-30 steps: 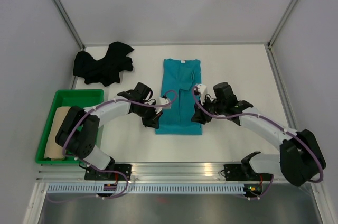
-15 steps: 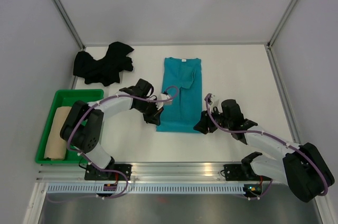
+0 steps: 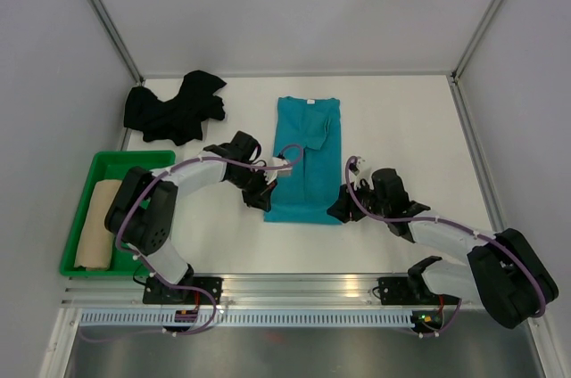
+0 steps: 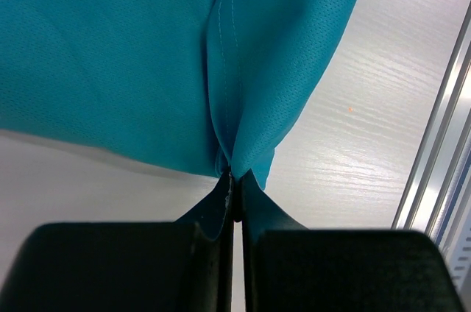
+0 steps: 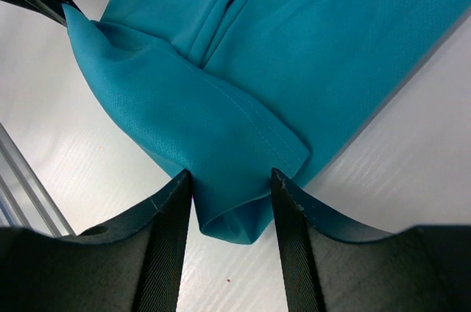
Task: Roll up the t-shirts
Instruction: Roll the tshirt
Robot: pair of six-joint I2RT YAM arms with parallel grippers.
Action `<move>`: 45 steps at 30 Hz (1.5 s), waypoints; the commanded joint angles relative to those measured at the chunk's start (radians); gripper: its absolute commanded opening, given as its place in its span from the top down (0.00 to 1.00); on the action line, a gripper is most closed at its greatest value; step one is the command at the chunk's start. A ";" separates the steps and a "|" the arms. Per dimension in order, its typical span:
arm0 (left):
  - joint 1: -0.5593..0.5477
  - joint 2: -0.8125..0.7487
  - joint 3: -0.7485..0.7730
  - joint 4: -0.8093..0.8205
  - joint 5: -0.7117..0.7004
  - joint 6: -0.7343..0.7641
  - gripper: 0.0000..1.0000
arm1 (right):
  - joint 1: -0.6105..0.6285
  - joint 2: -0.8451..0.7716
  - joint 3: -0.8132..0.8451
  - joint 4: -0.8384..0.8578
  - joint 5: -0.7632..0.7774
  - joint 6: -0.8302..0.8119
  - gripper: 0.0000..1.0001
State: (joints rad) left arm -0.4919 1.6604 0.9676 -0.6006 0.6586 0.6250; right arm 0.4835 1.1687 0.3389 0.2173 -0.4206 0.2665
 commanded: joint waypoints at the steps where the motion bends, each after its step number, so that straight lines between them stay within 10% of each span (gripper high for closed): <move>1: 0.004 0.007 0.042 -0.011 0.044 0.038 0.97 | -0.005 0.029 0.008 0.045 -0.049 0.057 0.48; 12: 0.006 0.042 0.089 -0.013 0.027 -0.010 0.93 | -0.009 -0.041 -0.041 0.034 0.083 0.160 0.99; 20: 0.007 0.168 0.183 -0.010 -0.111 -0.120 0.93 | -0.057 0.077 -0.005 0.008 0.120 0.246 0.99; 27: 0.006 0.208 0.198 0.002 -0.143 -0.159 0.86 | -0.068 0.057 0.043 -0.082 0.244 0.243 0.65; 32: 0.006 0.193 0.195 0.007 -0.126 -0.157 0.78 | -0.066 -0.015 0.147 -0.251 0.292 0.159 0.59; 45: 0.004 0.176 0.194 0.012 -0.120 -0.166 0.76 | 0.105 -0.075 0.098 -0.011 0.159 0.194 0.95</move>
State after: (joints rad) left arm -0.4919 1.8542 1.1408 -0.6037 0.5533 0.4866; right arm 0.5282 1.0546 0.4534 0.0570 -0.1967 0.4328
